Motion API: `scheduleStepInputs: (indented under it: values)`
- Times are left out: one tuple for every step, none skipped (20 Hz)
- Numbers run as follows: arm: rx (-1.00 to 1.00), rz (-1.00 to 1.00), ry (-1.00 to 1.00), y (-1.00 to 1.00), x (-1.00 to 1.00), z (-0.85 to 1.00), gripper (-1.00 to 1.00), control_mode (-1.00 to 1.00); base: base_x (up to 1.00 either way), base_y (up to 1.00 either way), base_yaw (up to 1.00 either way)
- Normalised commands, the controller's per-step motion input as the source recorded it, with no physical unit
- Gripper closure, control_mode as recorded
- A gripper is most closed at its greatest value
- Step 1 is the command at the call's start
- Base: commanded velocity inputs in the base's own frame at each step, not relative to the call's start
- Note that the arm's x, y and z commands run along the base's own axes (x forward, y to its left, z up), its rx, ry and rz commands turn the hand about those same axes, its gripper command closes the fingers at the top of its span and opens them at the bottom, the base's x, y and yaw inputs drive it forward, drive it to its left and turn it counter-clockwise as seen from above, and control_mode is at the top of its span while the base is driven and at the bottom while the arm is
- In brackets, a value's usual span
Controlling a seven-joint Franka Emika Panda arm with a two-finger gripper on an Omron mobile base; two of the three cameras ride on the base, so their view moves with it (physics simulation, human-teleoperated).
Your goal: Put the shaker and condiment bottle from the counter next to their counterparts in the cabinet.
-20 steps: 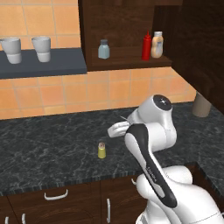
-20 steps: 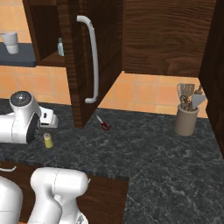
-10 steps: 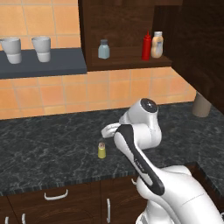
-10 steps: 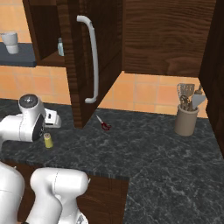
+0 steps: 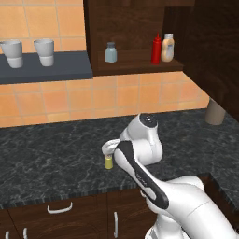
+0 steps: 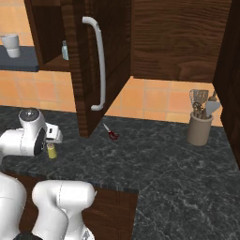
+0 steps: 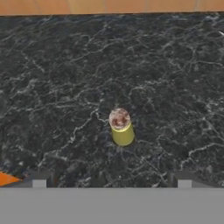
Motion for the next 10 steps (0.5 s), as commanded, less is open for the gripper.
scheduleStepInputs:
  values:
    - [0.0,0.0,0.02,0.05,0.41,-0.35,-1.0,-1.0,0.0,0.0,0.0]
    - [0.0,0.0,0.01,0.04,0.46,-0.37,-1.0,-1.0,0.0,0.0,0.0]
    - [0.0,0.0,0.0,0.04,0.47,-0.39,-1.0,-1.0,0.0,0.0,0.0]
    - [0.0,0.0,0.0,0.01,0.47,-0.37,-1.0,-1.0,0.0,0.0,0.0]
    - [0.0,0.0,0.0,0.0,0.46,-0.35,-1.0,-1.0,0.0,0.0,0.0]
    - [0.0,0.0,0.0,0.0,0.44,-0.31,-1.0,-1.0,0.0,0.0,0.0]
    - [0.0,0.0,0.0,0.0,0.41,-0.3,-1.0,-1.0,0.0,0.0,0.0]
    - [0.0,0.0,0.0,0.04,0.37,-0.26,-1.0,-1.0,0.0,0.0,0.0]
    - [0.0,0.0,0.0,0.06,0.36,-0.23,-1.0,-1.0,0.0,0.0,0.0]
    - [0.0,0.0,0.01,0.09,0.3,-0.24,-1.0,-1.0,0.0,0.0,0.0]
